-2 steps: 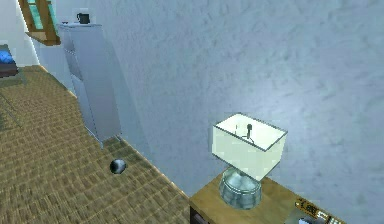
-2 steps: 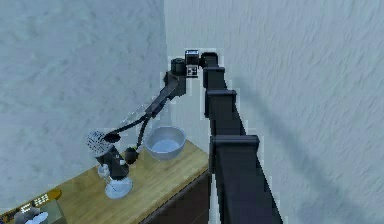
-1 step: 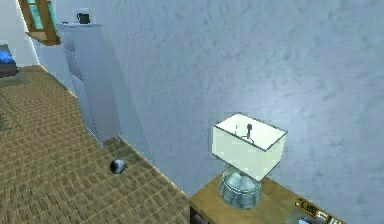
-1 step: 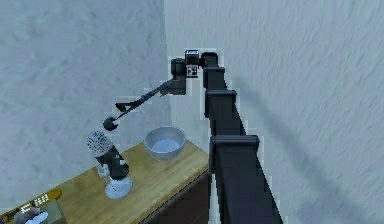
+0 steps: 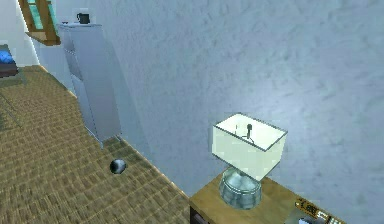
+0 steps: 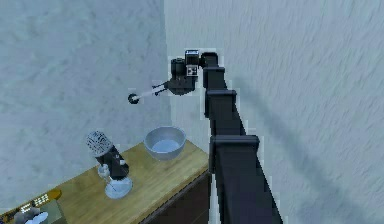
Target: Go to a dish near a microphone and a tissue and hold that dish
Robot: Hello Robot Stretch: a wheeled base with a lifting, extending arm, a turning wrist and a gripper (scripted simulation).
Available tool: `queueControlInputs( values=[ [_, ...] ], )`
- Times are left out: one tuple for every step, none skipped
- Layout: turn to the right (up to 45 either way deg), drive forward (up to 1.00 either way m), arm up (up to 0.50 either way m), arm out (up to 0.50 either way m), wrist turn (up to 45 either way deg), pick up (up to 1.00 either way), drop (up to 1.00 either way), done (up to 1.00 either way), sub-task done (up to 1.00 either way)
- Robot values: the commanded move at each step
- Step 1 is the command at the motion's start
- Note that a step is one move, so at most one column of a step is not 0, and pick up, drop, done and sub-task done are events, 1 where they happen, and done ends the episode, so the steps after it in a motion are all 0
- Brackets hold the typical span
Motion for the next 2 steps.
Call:
queueControlInputs(
  values=[
    [0.0, 0.00, 0.00, 0.00, 24.0, 0.00, 0.00, 0.00, 0.00],
    [0.0, 0.00, -0.30, 0.00, 0.0, 0.00, 0.00, 0.00, 0.00]
  ],
)
